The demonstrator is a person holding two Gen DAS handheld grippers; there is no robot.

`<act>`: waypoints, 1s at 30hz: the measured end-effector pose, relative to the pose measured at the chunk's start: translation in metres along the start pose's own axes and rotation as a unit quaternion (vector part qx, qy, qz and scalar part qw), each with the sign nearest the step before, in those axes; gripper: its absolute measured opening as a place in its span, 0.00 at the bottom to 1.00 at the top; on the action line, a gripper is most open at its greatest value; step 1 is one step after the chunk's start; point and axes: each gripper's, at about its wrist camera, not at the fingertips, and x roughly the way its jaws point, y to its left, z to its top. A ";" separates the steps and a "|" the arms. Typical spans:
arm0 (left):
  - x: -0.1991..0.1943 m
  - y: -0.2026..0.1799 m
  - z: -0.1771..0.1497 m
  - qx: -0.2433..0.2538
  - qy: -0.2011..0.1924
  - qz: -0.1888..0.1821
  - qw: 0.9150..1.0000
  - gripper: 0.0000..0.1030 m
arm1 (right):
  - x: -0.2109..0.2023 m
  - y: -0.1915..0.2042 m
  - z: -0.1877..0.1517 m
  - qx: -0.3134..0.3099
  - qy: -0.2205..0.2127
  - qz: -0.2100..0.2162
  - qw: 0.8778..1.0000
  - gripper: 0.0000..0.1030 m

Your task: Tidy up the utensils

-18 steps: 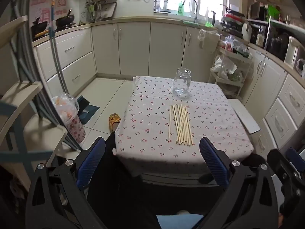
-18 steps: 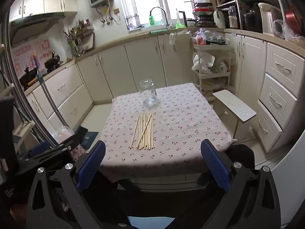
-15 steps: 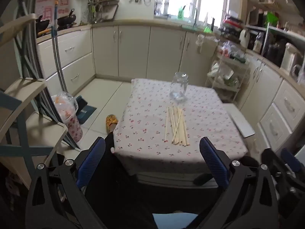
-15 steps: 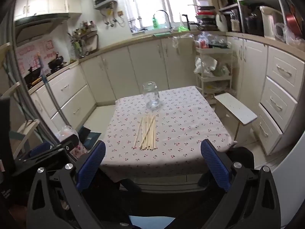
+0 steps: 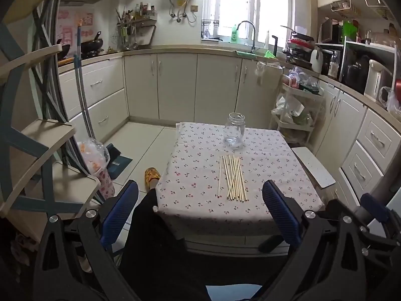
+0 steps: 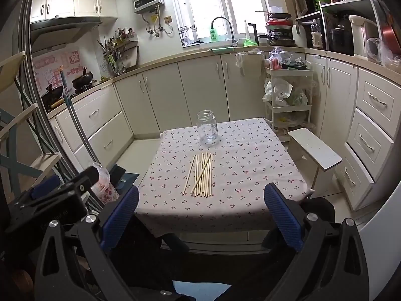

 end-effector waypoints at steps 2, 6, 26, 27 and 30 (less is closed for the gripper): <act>0.007 0.004 0.001 -0.004 0.006 0.002 1.000 0.92 | -0.002 0.002 0.002 -0.001 0.000 0.001 1.000 0.93; 0.007 0.004 0.000 -0.007 0.009 0.004 1.000 0.92 | -0.004 0.006 0.001 -0.006 0.000 0.003 1.000 0.93; 0.001 0.001 -0.001 -0.012 0.004 0.004 1.000 0.92 | -0.009 0.006 0.000 -0.021 0.002 0.038 0.999 0.93; 0.002 0.001 -0.001 -0.012 0.004 0.004 1.000 0.92 | -0.010 0.006 0.000 -0.021 0.002 0.043 0.999 0.93; 0.002 0.002 -0.001 -0.013 0.006 0.000 1.000 0.92 | -0.010 0.007 0.000 -0.021 0.000 0.050 0.999 0.93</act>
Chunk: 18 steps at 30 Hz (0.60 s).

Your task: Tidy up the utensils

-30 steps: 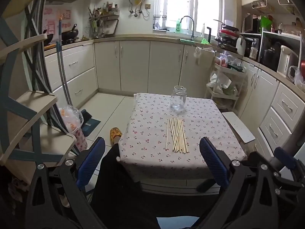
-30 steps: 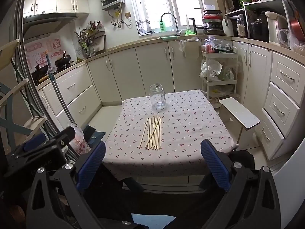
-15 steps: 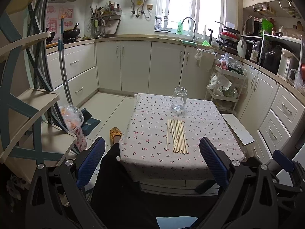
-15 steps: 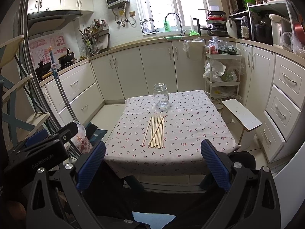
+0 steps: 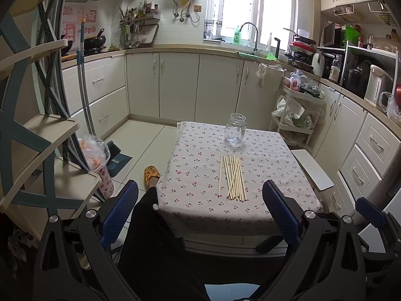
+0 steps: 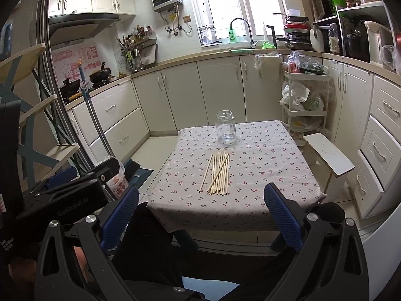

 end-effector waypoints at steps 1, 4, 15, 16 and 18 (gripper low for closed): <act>0.000 0.000 0.000 -0.001 0.000 -0.001 1.000 0.92 | 0.000 -0.001 0.000 0.002 -0.001 0.004 1.000 0.93; 0.000 -0.001 -0.001 0.001 -0.001 -0.005 1.000 0.92 | -0.001 -0.001 0.001 0.004 -0.003 0.003 1.000 0.93; 0.000 0.003 -0.002 -0.008 -0.002 -0.003 1.000 0.92 | -0.004 -0.001 0.002 0.004 -0.013 -0.005 1.000 0.93; 0.001 0.004 -0.002 -0.009 -0.002 -0.003 1.000 0.92 | -0.004 -0.001 0.002 0.004 -0.014 -0.006 1.000 0.93; 0.002 0.004 -0.002 -0.008 0.001 -0.004 1.000 0.92 | -0.004 -0.001 0.002 0.003 -0.015 -0.008 1.000 0.93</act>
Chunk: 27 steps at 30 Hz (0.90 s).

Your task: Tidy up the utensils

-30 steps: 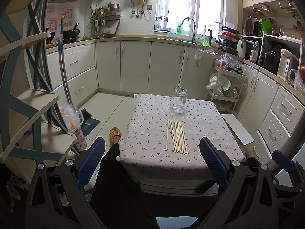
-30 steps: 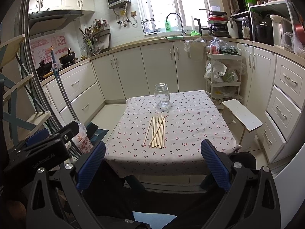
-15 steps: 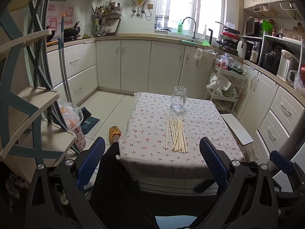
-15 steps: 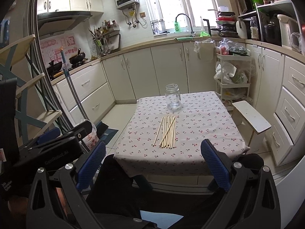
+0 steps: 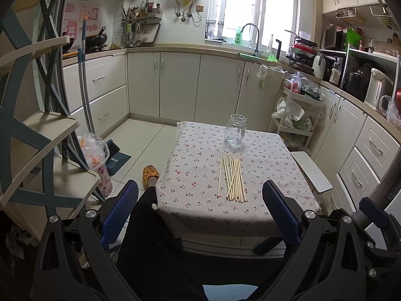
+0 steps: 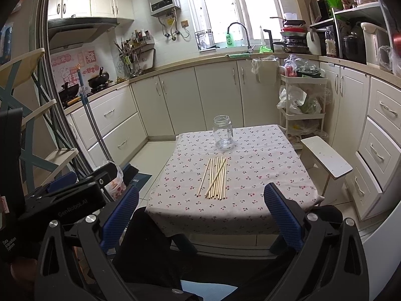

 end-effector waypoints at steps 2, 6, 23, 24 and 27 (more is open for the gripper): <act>0.001 0.000 0.000 0.000 0.002 0.001 1.000 0.92 | -0.001 0.002 -0.002 0.000 -0.002 -0.002 1.000 0.93; 0.002 0.000 -0.001 -0.001 0.004 0.001 1.000 0.92 | -0.001 0.002 -0.002 -0.001 -0.002 -0.004 1.000 0.93; 0.007 0.000 -0.001 -0.002 0.010 0.005 1.000 0.92 | 0.000 0.002 -0.003 -0.004 -0.001 -0.005 1.000 0.93; 0.008 0.001 -0.002 -0.002 0.010 0.005 1.000 0.92 | 0.000 0.001 -0.002 -0.004 -0.001 -0.005 1.000 0.93; 0.013 0.002 -0.002 -0.003 0.013 0.006 1.000 0.92 | 0.002 0.001 0.000 -0.007 0.001 -0.005 1.000 0.93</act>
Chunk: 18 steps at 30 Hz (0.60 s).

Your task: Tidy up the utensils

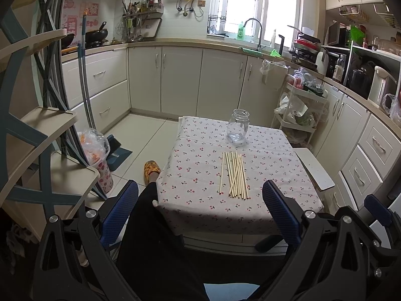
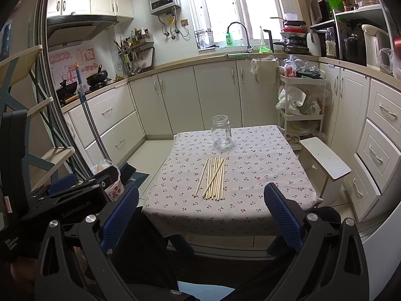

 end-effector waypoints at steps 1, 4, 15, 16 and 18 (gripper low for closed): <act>0.002 0.000 0.001 0.000 0.001 0.000 1.000 0.92 | 0.001 0.000 0.001 -0.001 0.001 -0.001 1.000 0.93; 0.011 0.000 0.004 0.001 0.005 0.003 1.000 0.92 | 0.007 -0.001 0.005 -0.006 0.002 -0.006 1.000 0.93; 0.082 0.006 0.012 0.001 0.046 0.026 0.999 0.92 | 0.057 -0.029 0.014 0.026 0.025 -0.030 0.999 0.93; 0.091 0.004 0.013 0.002 0.051 0.026 0.998 0.92 | 0.062 -0.030 0.015 0.028 0.027 -0.031 0.999 0.93; 0.108 0.003 0.015 0.004 0.062 0.021 0.998 0.92 | 0.079 -0.037 0.017 0.035 0.036 -0.029 0.998 0.93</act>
